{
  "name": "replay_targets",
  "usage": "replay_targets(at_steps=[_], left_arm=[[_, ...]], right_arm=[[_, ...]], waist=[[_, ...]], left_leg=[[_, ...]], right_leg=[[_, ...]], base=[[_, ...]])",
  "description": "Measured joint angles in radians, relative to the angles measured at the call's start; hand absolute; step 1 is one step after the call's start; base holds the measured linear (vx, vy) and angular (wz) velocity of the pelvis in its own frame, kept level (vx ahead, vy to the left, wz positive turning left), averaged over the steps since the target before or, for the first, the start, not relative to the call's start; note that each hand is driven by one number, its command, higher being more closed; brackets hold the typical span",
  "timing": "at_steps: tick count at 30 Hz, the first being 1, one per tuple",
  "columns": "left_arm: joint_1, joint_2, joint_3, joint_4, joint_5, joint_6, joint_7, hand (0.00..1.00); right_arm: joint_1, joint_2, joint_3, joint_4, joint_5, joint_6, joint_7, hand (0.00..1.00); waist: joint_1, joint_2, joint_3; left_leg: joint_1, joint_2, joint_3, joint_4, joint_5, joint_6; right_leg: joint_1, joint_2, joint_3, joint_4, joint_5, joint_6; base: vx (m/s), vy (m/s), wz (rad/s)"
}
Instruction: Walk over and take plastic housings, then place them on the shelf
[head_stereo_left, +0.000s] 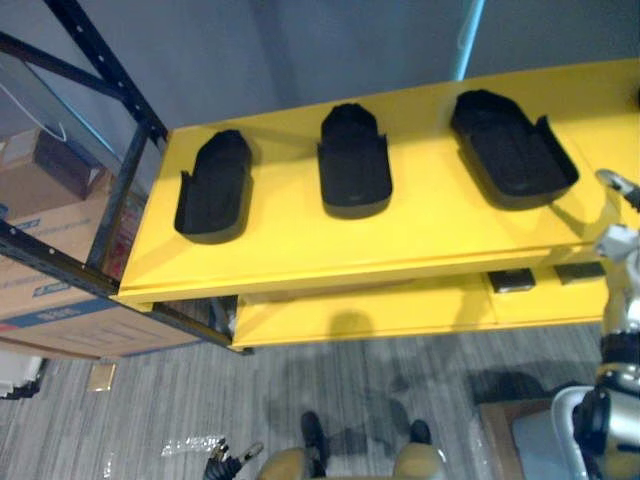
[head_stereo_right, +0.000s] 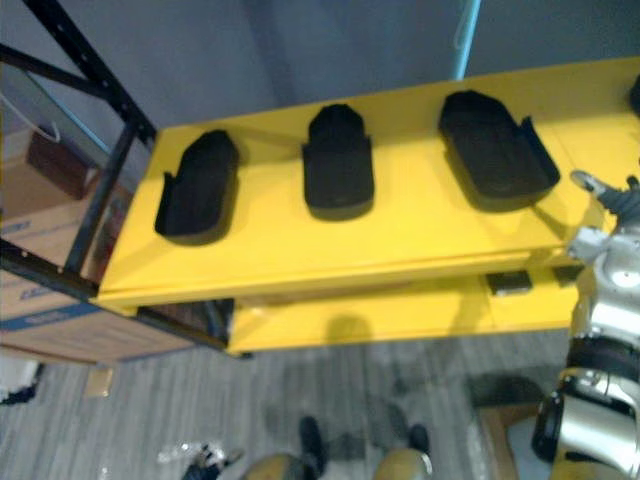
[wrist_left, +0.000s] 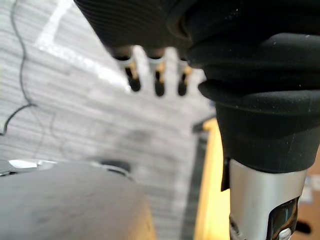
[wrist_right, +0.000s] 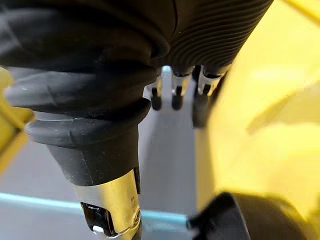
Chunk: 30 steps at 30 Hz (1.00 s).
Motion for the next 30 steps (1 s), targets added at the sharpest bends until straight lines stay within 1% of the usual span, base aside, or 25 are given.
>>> replay_targets(at_steps=[2,4,5,8,9,13,20,23,30], left_arm=[[0.0,0.0,0.0,-0.001,0.0,0.0,-0.003,0.0],[0.0,0.0,0.0,-0.004,0.0,0.0,-0.009,0.0],[0.0,-0.001,-0.001,-0.011,0.0,0.0,-0.01,0.0],[0.0,-0.006,-0.002,-0.038,0.0,0.001,-0.01,0.0],[-0.001,-0.006,-0.002,-0.041,0.0,0.001,-0.01,0.0],[0.0,-0.008,-0.008,-0.042,-0.001,0.001,-0.016,0.0],[0.0,-0.008,-0.008,-0.043,0.0,0.001,-0.018,0.0],[0.0,-0.008,-0.008,-0.044,0.0,0.001,-0.019,0.0],[0.0,-0.008,-0.008,-0.046,0.002,0.001,-0.02,0.0]], right_arm=[[-0.029,-0.022,0.024,0.052,0.022,0.007,0.061,0.0],[-0.046,-0.039,0.037,0.082,0.039,0.007,0.096,0.0],[-0.072,-0.055,0.053,0.108,0.05,0.008,0.123,0.0],[-0.12,-0.091,0.071,0.148,0.057,0.008,0.166,0.0],[-0.132,-0.094,0.071,0.156,0.058,0.009,0.171,0.0],[-0.142,-0.099,0.081,0.171,0.08,0.04,0.214,0.0],[-0.142,-0.1,0.093,0.187,0.086,0.048,0.266,0.0],[-0.139,-0.101,0.093,0.187,0.087,0.076,0.303,0.0],[-0.128,-0.104,0.091,0.186,0.108,0.092,0.348,0.0]], waist=[[-0.001,0.002,0.002],[0.0,0.003,0.002],[-0.001,0.011,0.008],[0.0,0.018,0.043],[0.0,0.021,0.05],[0.0,0.029,0.058],[-0.001,0.023,0.062],[-0.001,0.022,0.063],[0.0,0.019,0.064]], left_leg=[[-0.001,-0.004,-0.008,0.0,0.002,0.003],[-0.002,-0.007,-0.026,0.0,0.003,0.003],[-0.002,-0.009,-0.026,0.0,0.003,0.004],[-0.003,-0.013,-0.028,0.0,0.007,0.008],[-0.003,-0.014,-0.028,0.0,0.007,0.008],[-0.021,-0.016,-0.028,0.0,0.013,0.008],[-0.02,-0.015,-0.027,0.0,0.013,0.008],[-0.019,-0.015,-0.026,0.0,0.013,0.008],[-0.005,-0.014,-0.022,0.0,0.013,0.008]], right_leg=[[-0.001,-0.004,-0.003,0.007,0.0,0.001],[0.0,-0.007,-0.012,0.009,0.0,0.002],[0.0,-0.009,-0.014,0.012,0.0,0.002],[-0.005,-0.015,-0.015,0.025,-0.003,0.005],[-0.009,-0.017,-0.015,0.03,-0.004,0.006],[-0.036,-0.021,-0.012,0.051,-0.007,0.007],[-0.037,-0.021,-0.01,0.053,-0.007,0.007],[-0.037,-0.021,-0.009,0.055,-0.007,0.007],[-0.031,-0.021,-0.002,0.063,-0.007,0.007]], base=[[0.04,0.01,0.06],[0.01,0.008,0.08],[-0.01,0.012,0.06],[-0.05,0.025,0.03],[-0.07,0.032,0.01],[-0.03,0.016,0.0],[0.0,0.0,0.0],[0.0,0.0,0.0],[-0.01,0.005,-0.02]])
